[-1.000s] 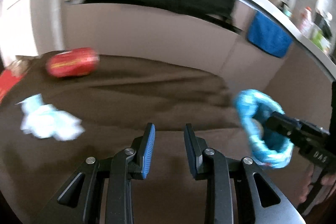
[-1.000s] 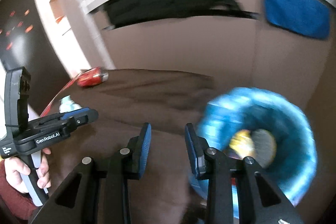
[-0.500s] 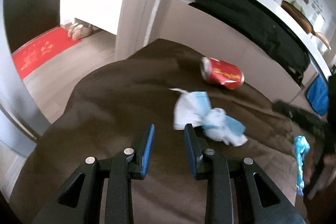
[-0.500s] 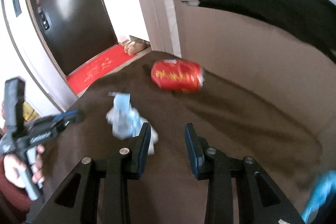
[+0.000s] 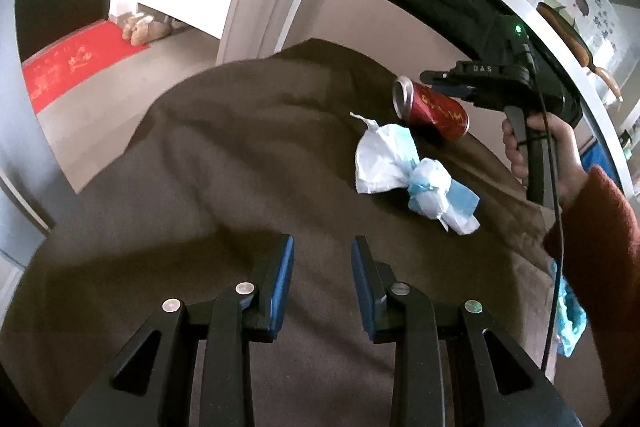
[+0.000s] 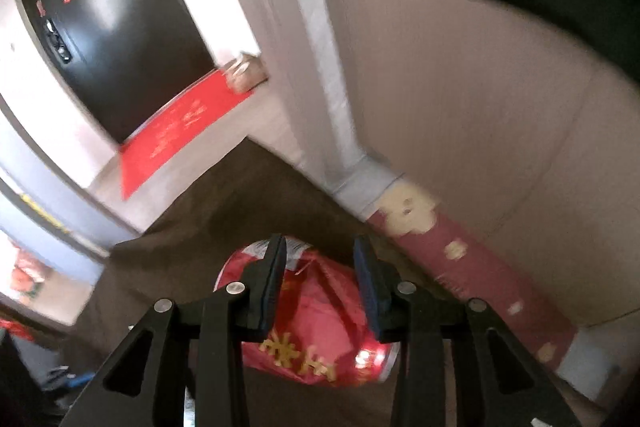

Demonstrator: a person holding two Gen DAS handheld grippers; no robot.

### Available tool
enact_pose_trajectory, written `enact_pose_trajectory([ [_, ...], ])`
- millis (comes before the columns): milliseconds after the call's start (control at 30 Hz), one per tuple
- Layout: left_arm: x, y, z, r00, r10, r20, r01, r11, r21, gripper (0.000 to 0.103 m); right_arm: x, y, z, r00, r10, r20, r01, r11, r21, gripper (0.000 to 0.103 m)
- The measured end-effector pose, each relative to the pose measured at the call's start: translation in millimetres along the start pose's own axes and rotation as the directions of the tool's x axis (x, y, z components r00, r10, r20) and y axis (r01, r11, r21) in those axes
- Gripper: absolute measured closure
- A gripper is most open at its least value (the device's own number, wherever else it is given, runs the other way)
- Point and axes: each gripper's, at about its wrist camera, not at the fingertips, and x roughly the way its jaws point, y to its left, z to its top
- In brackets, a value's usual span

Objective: Collect trash
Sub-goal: 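Grasp the red drink can with the right tool while the left tool grasps the white tissue bundle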

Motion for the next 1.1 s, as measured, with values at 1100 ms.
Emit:
enact_pose_trajectory([
  [1100, -31, -1, -16, 1.000, 0.008, 0.027, -0.004, 0.991, -0.130, 0.069, -52, 94, -149, 0.950, 0.179, -0.258, -0.243, 0.939, -0.244, 0.048],
])
